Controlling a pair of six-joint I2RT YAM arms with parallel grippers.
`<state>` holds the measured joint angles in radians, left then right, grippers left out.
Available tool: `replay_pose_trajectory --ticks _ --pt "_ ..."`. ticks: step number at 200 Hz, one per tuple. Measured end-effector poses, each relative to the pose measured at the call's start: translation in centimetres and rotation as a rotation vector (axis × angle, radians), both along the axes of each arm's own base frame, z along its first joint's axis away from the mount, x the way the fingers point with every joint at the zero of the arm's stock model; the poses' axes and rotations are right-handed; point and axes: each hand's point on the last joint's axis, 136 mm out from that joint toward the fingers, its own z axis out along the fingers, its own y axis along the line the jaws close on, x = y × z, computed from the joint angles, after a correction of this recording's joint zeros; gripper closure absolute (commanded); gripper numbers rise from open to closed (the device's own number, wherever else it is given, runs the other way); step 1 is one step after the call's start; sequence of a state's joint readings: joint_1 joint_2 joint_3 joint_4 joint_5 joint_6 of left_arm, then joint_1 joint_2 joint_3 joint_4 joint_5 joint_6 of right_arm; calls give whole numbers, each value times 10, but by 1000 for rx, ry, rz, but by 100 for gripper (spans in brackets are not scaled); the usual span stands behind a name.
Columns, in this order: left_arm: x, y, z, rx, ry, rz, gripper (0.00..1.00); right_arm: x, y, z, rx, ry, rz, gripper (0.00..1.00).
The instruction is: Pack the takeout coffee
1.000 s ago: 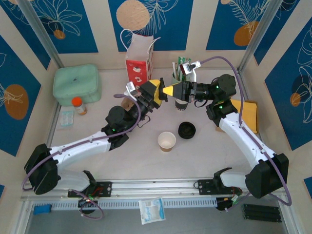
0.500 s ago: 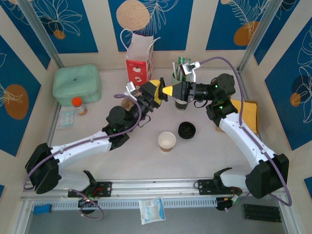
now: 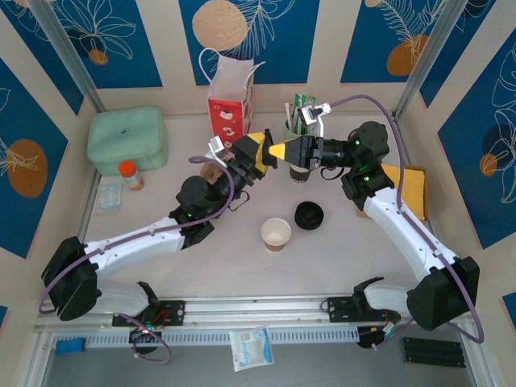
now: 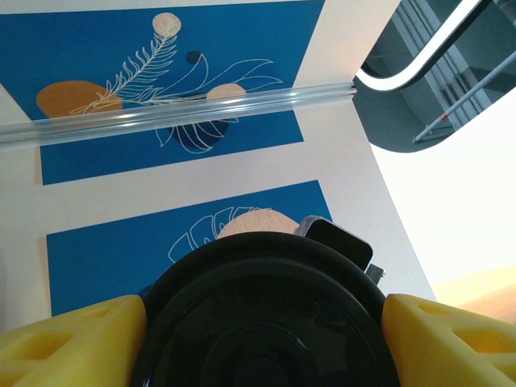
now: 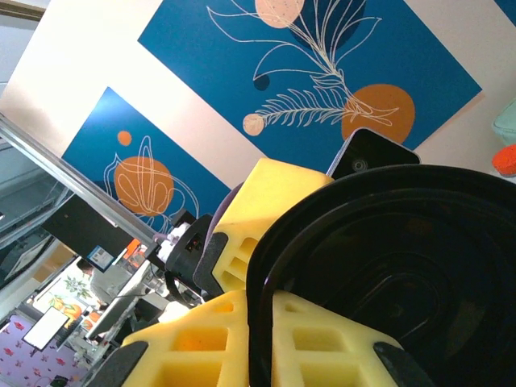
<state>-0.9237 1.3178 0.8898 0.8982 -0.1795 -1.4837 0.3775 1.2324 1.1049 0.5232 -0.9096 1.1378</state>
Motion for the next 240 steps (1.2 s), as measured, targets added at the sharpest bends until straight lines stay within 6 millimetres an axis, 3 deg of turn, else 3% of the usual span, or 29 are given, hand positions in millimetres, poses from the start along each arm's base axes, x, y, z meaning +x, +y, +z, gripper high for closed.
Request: replay_pose_trajectory --ticks 31,58,84,151,181,240 --pt "0 0 -1 1 3 3 24 1 0 -1 -4 6 -1 75" --pt "-1 -1 -3 4 5 1 24 3 -1 -4 -11 21 -9 49" --pt "0 -1 -10 22 8 9 24 7 -6 -7 -16 29 -33 35" --pt "-1 9 -32 148 2 64 24 7 -37 -19 -53 77 -156 31" --pt "-11 25 -31 290 -40 114 24 -2 -50 -47 -112 130 -227 31" --pt "-13 30 -57 723 -87 141 24 -20 -72 -135 -294 294 -375 31"
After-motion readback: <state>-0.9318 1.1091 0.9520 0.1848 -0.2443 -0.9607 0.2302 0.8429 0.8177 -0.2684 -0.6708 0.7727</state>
